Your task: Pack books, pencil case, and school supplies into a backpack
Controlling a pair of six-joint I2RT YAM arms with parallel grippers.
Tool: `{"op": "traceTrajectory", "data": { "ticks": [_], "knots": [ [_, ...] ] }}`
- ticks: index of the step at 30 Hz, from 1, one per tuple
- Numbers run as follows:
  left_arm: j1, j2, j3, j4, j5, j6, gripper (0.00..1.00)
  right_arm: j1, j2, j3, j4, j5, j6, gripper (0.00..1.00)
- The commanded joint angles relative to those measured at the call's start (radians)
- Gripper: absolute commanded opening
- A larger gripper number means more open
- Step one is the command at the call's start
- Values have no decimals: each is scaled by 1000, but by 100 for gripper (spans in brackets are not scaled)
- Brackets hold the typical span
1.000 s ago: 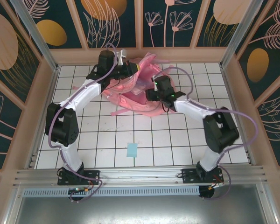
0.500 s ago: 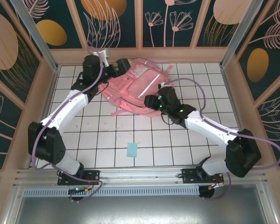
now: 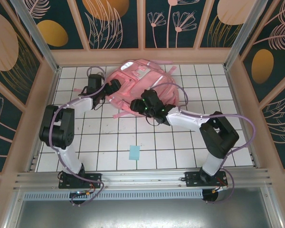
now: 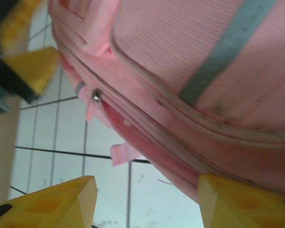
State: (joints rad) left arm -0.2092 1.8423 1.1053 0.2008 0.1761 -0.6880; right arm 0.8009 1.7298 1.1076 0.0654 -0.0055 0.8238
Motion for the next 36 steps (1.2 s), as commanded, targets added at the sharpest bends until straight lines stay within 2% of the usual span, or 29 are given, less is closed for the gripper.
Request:
{"op": "traceTrajectory", "data": {
  "ticks": [1,5,8,12,14,18,21,22,26,30,36],
  "knots": [
    [2,71,27,99,29,-20,88,21,24,74,51,-53,76,57],
    [1,159,39,131,139,-44,43,42,27,77,68,-77,103,55],
    [1,151,-35,214,181,-105,26,46,29,68,63,-84,114,55],
    [-8,62,-219,421,260,-276,2,46,37,42,55,-95,136,54],
    [-34,-15,-303,511,252,-358,0,46,43,30,54,-108,157,54],
    [-105,-168,-389,524,147,-396,0,46,55,6,48,-125,215,54],
    [-140,-234,-441,564,70,-421,0,45,47,-38,69,-127,264,41],
    [-146,-245,-450,571,52,-423,0,46,37,-59,84,-127,281,40],
    [-147,-248,-468,603,34,-441,0,53,16,-85,56,-140,300,40],
    [-147,-235,-466,637,44,-461,0,56,18,-105,75,-120,330,46],
    [-148,-269,-485,644,35,-486,0,56,89,-33,77,-87,356,52]
  ]
}}
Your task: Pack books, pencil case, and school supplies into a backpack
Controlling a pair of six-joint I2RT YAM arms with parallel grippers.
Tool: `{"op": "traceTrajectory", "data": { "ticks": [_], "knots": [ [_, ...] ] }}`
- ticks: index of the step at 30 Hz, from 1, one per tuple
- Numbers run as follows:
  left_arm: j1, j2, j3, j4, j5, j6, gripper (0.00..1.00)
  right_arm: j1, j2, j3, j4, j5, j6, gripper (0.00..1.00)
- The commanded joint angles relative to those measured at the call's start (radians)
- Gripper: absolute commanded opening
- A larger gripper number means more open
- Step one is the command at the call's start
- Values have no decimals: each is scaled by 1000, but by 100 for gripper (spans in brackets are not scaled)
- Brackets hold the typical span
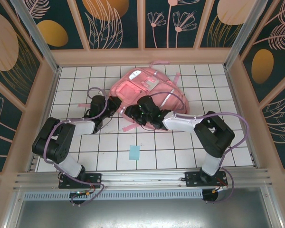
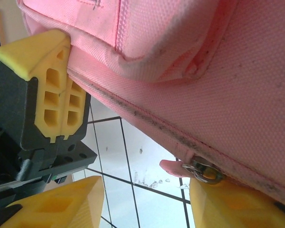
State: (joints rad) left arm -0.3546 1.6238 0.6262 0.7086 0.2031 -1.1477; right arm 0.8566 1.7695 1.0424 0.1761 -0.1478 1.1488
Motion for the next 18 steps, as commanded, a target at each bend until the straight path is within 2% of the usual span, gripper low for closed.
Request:
{"op": "traceTrajectory", "data": {
  "ticks": [1,4,9,13,18],
  "knots": [
    [-4,-59,-10,134,1,-32,0,4,60,52,-65,77,34,52],
    [-6,-80,-27,148,-19,-55,0,24,82,76,-106,156,43,52],
    [-10,-86,-59,170,-41,-89,0,27,142,193,-296,351,-94,51],
    [-33,-81,-103,223,-30,-144,0,9,131,208,-315,465,-196,41],
    [-87,-78,-144,272,-59,-216,0,7,165,257,-392,509,-272,39]
  ]
}}
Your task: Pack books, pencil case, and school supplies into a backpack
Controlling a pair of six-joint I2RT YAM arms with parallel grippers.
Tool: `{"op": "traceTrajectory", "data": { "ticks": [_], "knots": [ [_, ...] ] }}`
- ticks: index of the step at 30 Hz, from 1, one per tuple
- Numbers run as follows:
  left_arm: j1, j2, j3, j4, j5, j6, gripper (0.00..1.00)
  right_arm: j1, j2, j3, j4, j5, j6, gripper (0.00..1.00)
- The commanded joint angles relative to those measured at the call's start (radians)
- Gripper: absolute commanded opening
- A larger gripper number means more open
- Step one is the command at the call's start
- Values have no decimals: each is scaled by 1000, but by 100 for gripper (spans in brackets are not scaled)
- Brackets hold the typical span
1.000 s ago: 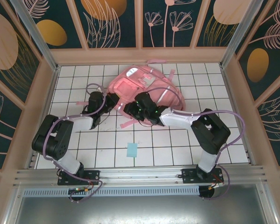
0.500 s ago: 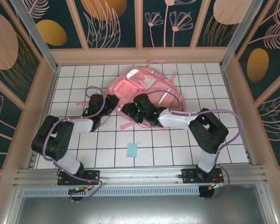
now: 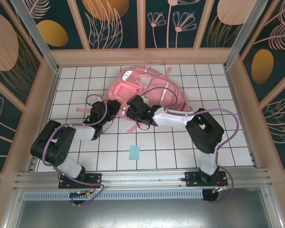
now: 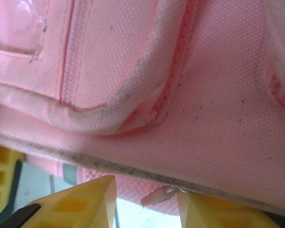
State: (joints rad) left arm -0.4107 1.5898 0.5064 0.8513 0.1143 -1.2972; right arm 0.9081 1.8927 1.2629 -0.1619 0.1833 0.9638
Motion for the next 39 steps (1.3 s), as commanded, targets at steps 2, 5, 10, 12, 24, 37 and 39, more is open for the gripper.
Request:
{"op": "traceTrajectory", "data": {
  "ticks": [2,5,10,12,24,37,39],
  "knots": [
    [-36,-40,-34,149,26,-83,0,-49,50,13,-38,165,-68,39],
    [-36,-44,-27,139,29,-85,0,-57,70,-8,-2,161,-44,39],
    [-35,-78,-25,85,5,-64,0,-70,70,1,6,177,-57,3],
    [-35,-85,-22,54,-23,-47,0,-79,38,-16,8,164,-84,0],
    [152,59,149,-73,-10,158,0,-252,-152,-132,-218,-142,-528,0],
    [243,186,356,-191,-10,299,0,-546,-261,-166,-437,-294,-681,0],
    [244,241,434,-206,42,310,0,-529,-259,-168,-393,-459,-653,0]
  ]
}}
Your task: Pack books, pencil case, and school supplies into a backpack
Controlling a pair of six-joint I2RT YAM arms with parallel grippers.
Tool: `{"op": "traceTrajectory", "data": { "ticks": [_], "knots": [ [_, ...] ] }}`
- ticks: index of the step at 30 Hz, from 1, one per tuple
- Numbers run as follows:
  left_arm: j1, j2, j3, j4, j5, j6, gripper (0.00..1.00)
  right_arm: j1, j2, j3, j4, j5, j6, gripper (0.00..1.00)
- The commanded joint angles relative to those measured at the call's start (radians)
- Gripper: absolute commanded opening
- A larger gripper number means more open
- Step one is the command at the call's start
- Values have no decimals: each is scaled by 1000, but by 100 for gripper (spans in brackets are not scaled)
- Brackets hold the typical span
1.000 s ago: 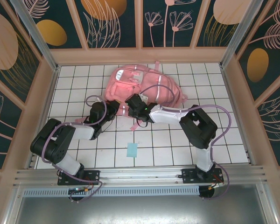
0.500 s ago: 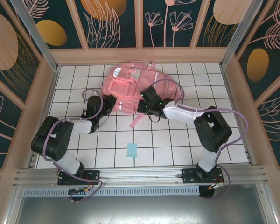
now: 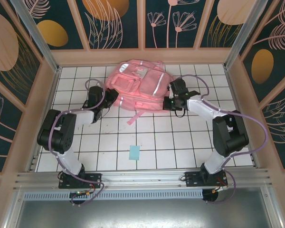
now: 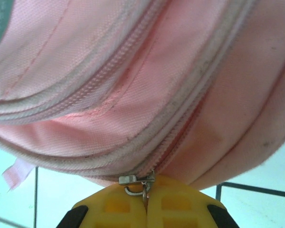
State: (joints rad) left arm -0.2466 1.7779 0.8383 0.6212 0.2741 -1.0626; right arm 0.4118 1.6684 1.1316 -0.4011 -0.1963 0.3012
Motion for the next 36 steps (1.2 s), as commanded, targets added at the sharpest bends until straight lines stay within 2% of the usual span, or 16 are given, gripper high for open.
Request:
{"op": "traceTrajectory", "data": {
  "ticks": [1,2,3,4,6,8,10,12,16,20,26,28,31,34,36],
  "knots": [
    [79,86,128,20,-88,73,0,-15,-28,-38,-120,-168,32,0],
    [79,108,180,16,-59,68,0,1,-20,-42,-82,-234,56,0],
    [79,127,210,8,-27,63,5,17,-10,-49,-25,-317,91,0],
    [79,134,230,-7,-6,64,23,32,-3,-55,29,-389,125,0],
    [79,116,260,-83,11,88,69,77,23,-52,154,-507,191,0],
    [79,61,259,-170,11,140,98,117,57,-14,218,-542,220,0],
    [79,-15,227,-249,8,172,99,139,98,43,250,-560,237,0],
    [79,-119,152,-290,24,148,99,159,144,100,287,-583,265,0],
    [61,-293,-60,-238,88,40,99,173,206,188,326,-607,296,0],
    [-24,-392,-208,-140,54,-78,98,204,234,250,349,-633,311,0],
    [-90,-280,-217,45,67,-195,88,262,210,252,382,-670,336,0],
    [-100,-223,-184,82,77,-207,80,280,191,238,384,-669,334,0],
    [-102,-160,-149,138,62,-208,60,301,174,211,361,-672,329,0],
    [-102,-102,-105,146,63,-179,32,315,148,173,283,-667,281,0],
    [-100,-71,-83,139,93,-160,0,311,129,163,148,-615,194,0]
  ]
}}
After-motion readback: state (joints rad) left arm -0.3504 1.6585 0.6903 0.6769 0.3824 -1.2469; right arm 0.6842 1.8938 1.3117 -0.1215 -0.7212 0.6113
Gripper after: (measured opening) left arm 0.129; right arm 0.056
